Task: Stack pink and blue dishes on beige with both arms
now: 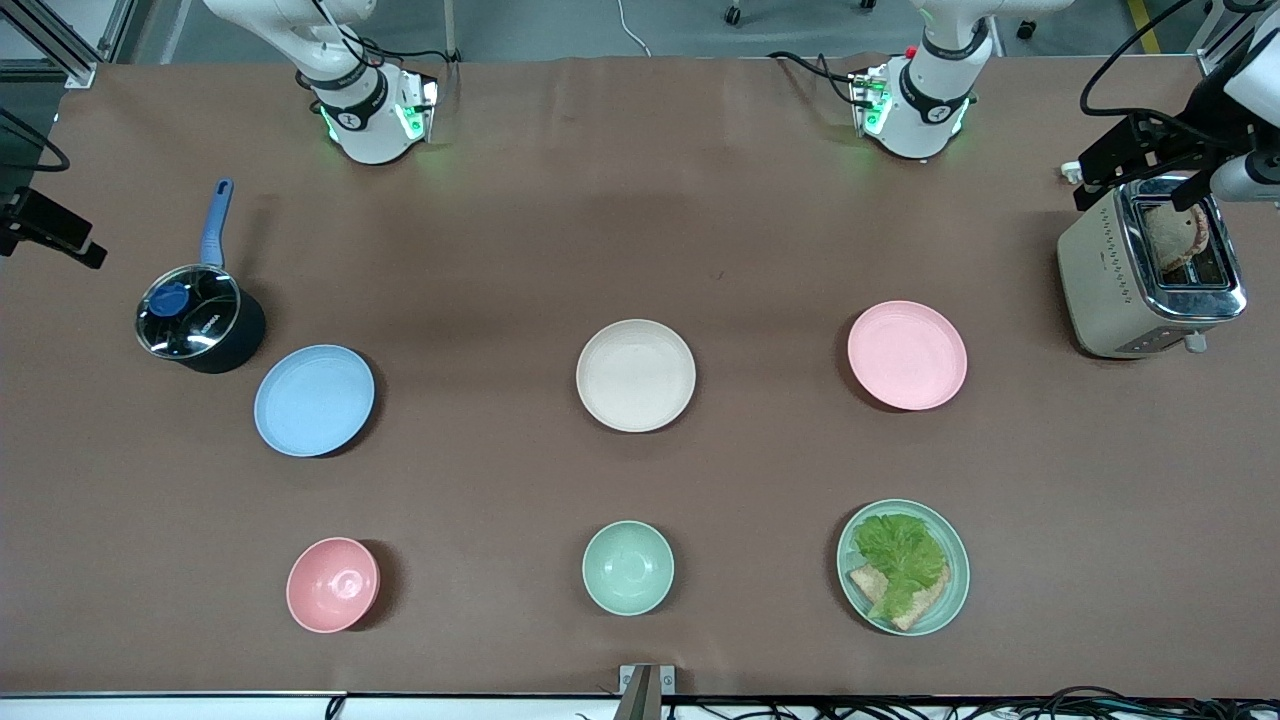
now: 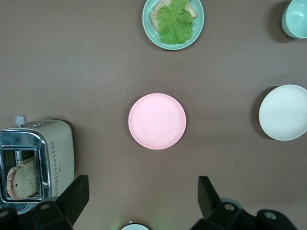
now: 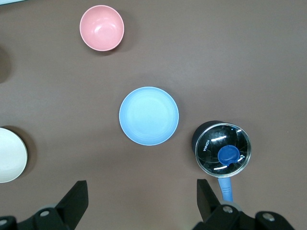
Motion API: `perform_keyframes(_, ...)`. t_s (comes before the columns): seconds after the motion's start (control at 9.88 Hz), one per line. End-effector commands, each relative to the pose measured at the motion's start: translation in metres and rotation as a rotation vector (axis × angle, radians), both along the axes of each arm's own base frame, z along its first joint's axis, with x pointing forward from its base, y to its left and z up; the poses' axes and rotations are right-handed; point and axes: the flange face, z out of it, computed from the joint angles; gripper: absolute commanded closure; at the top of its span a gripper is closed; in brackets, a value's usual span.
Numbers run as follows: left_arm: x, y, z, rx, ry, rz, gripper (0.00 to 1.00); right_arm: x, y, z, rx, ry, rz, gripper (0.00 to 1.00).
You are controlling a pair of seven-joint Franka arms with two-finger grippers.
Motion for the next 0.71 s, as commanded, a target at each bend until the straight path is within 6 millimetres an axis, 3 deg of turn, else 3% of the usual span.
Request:
perform_keyframes(0.0, -0.005, 0.001, -0.014, 0.029, 0.027, 0.008, 0.0, -0.003, -0.001, 0.001, -0.015, 0.005, -0.012, 0.0)
perform_keyframes(0.2, -0.001, 0.002, -0.018, 0.02, 0.038, 0.021, 0.0, -0.004, -0.001, 0.002, -0.015, 0.004, -0.014, 0.0)
perform_keyframes(0.41, 0.004, 0.027, -0.027, -0.037, 0.061, 0.085, 0.02, -0.003, -0.001, 0.002, -0.015, 0.002, -0.012, 0.0)
perform_keyframes(0.51, 0.01, 0.035, -0.041, -0.043, 0.075, 0.095, 0.03, -0.003, 0.0, 0.0, -0.027, 0.006, -0.011, 0.0)
perform_keyframes(0.61, 0.016, 0.039, -0.069, -0.045, 0.087, 0.104, 0.03, -0.003, 0.005, -0.001, -0.027, 0.01, -0.002, 0.0)
